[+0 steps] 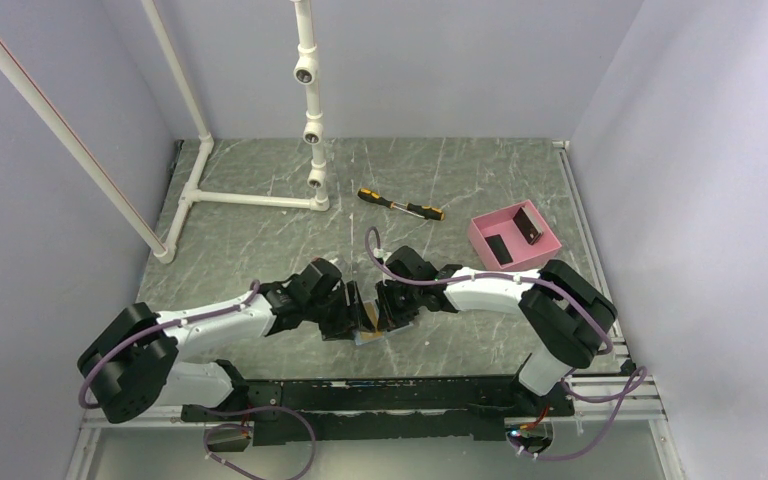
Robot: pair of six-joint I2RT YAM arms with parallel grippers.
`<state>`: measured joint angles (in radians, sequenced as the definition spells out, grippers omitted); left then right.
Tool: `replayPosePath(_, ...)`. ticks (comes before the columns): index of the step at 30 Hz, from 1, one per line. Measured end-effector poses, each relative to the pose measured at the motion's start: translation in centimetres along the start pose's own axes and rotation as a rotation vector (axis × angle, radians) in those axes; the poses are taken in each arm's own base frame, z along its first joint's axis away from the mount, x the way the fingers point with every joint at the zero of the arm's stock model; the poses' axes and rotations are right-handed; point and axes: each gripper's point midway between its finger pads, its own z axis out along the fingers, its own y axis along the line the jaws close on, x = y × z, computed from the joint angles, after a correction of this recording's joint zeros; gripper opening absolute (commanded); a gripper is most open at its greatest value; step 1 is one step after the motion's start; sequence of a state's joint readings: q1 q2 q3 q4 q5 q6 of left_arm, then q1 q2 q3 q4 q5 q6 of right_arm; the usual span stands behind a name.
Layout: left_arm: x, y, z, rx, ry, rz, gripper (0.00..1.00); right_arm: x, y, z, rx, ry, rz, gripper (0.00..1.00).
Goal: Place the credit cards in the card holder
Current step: Turn over the card holder at the center of the board.
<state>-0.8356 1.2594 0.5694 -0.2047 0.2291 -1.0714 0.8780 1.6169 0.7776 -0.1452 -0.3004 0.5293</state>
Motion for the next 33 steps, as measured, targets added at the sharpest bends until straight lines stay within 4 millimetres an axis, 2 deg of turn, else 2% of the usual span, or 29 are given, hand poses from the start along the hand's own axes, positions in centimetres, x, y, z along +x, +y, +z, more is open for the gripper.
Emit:
replayPosePath(7, 0.4, 0.9, 1.2, -0.035, 0.022, -0.010, 0.59, 0.0, 0.0, 0.0, -0.001, -0.001, 0.000, 0.00)
replayPosePath(10, 0.5, 1.0, 1.3, -0.040, 0.026, -0.009, 0.53, 0.0, 0.0, 0.0, -0.002, -0.001, 0.000, 0.00)
replayPosePath(14, 0.4, 0.8, 1.3, -0.036, 0.022, -0.007, 0.46, 0.0, 0.0, 0.1, -0.003, -0.002, 0.001, 0.00)
replayPosePath(28, 0.0, -0.6, 1.0, -0.020, 0.011, 0.022, 0.35, 0.0, 0.1, 0.1, -0.006, -0.003, 0.000, 0.00)
replayPosePath(30, -0.1, -1.0, 0.9, -0.015, 0.008, 0.029, 0.39, -0.1, 0.1, 0.0, -0.008, -0.005, 0.001, 0.00)
replayPosePath(33, -0.5, -1.7, 0.7, -0.006, 0.000, 0.039, 0.54, -0.1, 0.1, 0.0, -0.008, -0.008, 0.001, 0.00)
